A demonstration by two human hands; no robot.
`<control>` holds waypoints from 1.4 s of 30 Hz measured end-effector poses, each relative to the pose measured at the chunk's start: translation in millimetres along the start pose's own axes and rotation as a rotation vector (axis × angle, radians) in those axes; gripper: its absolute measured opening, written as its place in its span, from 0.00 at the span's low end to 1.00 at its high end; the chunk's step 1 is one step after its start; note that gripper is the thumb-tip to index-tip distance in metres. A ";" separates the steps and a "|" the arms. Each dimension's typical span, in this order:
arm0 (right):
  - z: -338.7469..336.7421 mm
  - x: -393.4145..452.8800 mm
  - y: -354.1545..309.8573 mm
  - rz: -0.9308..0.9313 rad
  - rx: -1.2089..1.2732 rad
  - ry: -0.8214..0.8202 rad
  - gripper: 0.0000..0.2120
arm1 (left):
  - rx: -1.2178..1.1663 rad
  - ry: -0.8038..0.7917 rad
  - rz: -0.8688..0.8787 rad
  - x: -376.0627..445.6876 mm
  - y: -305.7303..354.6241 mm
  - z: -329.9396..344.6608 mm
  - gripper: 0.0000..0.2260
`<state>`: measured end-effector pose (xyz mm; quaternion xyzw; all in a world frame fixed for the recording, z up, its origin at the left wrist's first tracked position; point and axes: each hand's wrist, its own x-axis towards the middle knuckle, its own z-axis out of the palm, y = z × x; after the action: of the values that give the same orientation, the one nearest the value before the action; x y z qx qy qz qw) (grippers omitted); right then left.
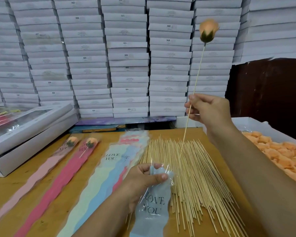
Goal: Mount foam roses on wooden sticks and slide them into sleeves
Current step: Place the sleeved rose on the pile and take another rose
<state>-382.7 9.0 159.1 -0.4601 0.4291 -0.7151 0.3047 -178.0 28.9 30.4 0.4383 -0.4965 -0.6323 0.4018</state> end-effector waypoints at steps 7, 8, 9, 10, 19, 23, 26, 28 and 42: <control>3.7 -13.3 35.8 0.066 -0.066 -0.054 0.05 | -0.004 -0.026 0.000 -1.0 0.4 1.7 0.18; 4.4 -15.2 40.4 0.083 -0.071 -0.065 0.05 | -0.008 -0.027 0.001 -1.2 0.5 1.8 0.19; 5.4 -17.1 44.7 0.098 -0.072 -0.076 0.04 | -0.016 -0.026 0.003 -1.6 0.8 1.8 0.20; 6.1 -19.2 48.5 0.114 -0.068 -0.086 0.04 | -0.023 -0.022 0.007 -1.6 0.8 1.8 0.21; 14.0 -41.8 72.8 0.278 -0.018 -0.227 0.02 | -0.085 -0.002 0.021 0.7 -1.5 4.2 0.13; 14.0 -46.3 82.2 0.288 -0.077 -0.254 0.01 | -0.100 -0.048 0.037 1.5 -3.0 2.9 0.10; 12.0 -47.4 86.6 0.287 -0.082 -0.262 0.01 | -0.102 -0.102 0.045 2.6 -4.1 1.0 0.04; 9.7 -48.9 89.4 0.290 -0.100 -0.278 0.01 | -0.094 -0.101 0.044 3.8 -5.3 0.2 0.07; 4.1 -40.4 71.2 0.157 -0.147 -0.322 0.10 | -0.115 -0.110 -0.028 2.1 -5.7 0.9 0.20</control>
<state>-360.2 9.4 80.3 -0.5548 0.4604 -0.5730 0.3897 -179.8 28.2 24.5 0.3858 -0.4746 -0.6886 0.3895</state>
